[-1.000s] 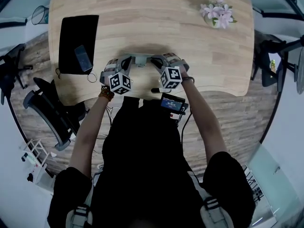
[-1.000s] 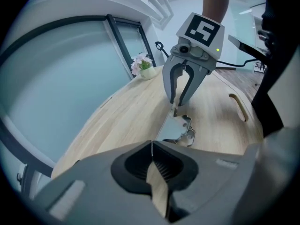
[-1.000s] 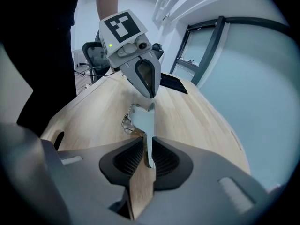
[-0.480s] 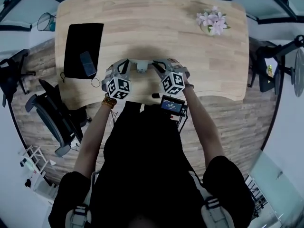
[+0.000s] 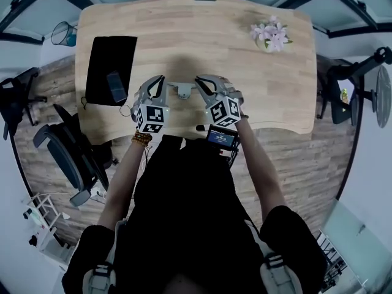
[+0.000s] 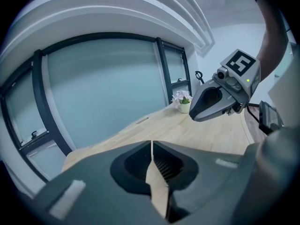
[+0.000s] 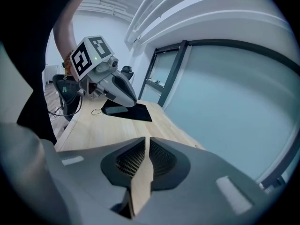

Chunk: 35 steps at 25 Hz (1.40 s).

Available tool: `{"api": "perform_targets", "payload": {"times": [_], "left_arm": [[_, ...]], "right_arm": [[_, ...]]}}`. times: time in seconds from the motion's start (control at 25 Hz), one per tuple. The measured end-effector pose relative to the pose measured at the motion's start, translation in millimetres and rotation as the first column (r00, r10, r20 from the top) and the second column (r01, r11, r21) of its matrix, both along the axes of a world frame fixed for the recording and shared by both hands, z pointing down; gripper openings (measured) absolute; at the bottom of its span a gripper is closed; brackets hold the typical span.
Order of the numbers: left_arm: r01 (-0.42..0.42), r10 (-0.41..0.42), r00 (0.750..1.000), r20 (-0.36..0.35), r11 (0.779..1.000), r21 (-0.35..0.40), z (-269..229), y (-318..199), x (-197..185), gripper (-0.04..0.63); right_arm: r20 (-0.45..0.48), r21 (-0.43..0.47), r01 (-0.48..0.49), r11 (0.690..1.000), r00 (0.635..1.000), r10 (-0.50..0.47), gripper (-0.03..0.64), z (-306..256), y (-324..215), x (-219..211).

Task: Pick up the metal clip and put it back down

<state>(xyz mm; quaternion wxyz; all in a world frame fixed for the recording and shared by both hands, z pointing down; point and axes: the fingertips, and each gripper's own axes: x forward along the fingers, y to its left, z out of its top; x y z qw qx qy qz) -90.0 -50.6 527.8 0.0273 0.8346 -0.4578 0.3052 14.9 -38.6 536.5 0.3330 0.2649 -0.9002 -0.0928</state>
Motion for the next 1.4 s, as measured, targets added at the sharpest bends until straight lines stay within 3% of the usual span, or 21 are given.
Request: {"api": "perform_targets", "payload": {"times": [0.52, 0.8, 0.88, 1.04, 1.4], "left_arm": [[0.03, -0.014, 0.994, -0.105, 0.988, 0.154, -86, -15, 5, 0.02], [0.029, 0.008, 0.987, -0.163, 0.974, 0.223, -128, -12, 16, 0.02], [0.035, 0.01, 0.982, -0.187, 0.97, 0.24, -139, -12, 17, 0.02], [0.06, 0.009, 0.972, -0.233, 0.957, 0.283, -164, -13, 16, 0.02], [0.09, 0.03, 0.961, -0.273, 0.905, 0.416, -221, -10, 14, 0.011]], "right_arm": [[0.136, 0.106, -0.096, 0.99, 0.987, 0.081, 0.037, -82, -8, -6], [0.261, 0.118, -0.152, 0.981, 0.958, 0.117, 0.026, -129, -13, -9], [0.327, 0.13, -0.163, 0.978, 0.938, 0.113, 0.026, -148, -14, -10], [0.492, 0.117, -0.217, 0.969, 0.86, 0.134, 0.026, -184, -15, -7], [0.59, 0.141, -0.306, 0.942, 0.79, 0.168, 0.026, -232, -8, -7]]}}
